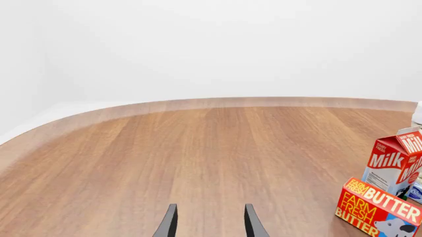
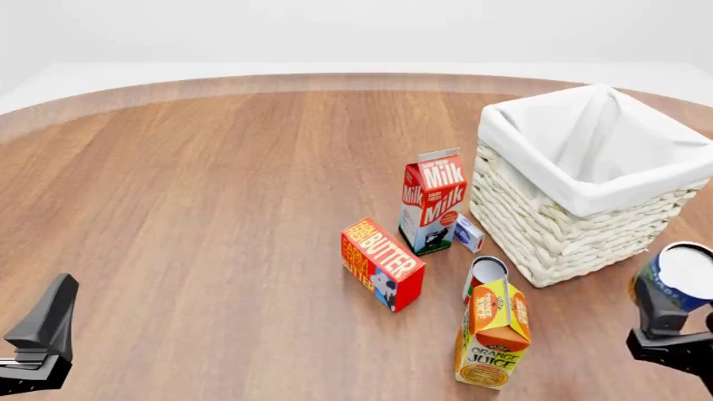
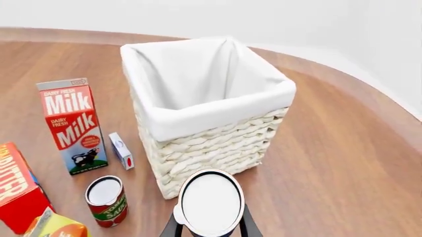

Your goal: Pick up the alphabet soup, and put it in the basket.

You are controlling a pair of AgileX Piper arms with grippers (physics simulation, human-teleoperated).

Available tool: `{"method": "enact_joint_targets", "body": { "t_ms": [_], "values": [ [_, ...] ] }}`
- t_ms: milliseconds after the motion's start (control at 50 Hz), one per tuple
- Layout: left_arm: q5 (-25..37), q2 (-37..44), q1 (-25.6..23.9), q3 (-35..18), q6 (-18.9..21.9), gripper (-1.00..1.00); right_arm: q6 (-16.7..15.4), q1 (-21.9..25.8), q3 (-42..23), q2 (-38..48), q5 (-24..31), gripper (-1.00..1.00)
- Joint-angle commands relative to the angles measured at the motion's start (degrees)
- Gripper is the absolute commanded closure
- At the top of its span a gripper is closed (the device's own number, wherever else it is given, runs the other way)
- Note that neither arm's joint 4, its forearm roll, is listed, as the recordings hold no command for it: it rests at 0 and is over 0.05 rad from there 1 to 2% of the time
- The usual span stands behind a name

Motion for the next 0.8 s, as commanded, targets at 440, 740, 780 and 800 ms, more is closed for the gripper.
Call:
{"method": "enact_joint_targets", "body": {
  "t_ms": [440, 740, 780, 800],
  "values": [
    [0.0, 0.0, 0.0, 0.0, 0.0, -1.00, -1.7, 0.8, -8.2, 4.7, -3.7, 1.00],
    [0.0, 0.0, 0.0, 0.0, 0.0, -1.00, -2.4, 1.5, -12.9, 7.6, -5.5, 1.00],
    [0.0, 0.0, 0.0, 0.0, 0.0, -1.00, -2.2, 1.2, -13.2, 7.6, -6.1, 1.00],
    [0.0, 0.0, 0.0, 0.0, 0.0, -1.00, -2.2, 1.3, -13.3, 7.7, -6.2, 1.00]
  ]
}}
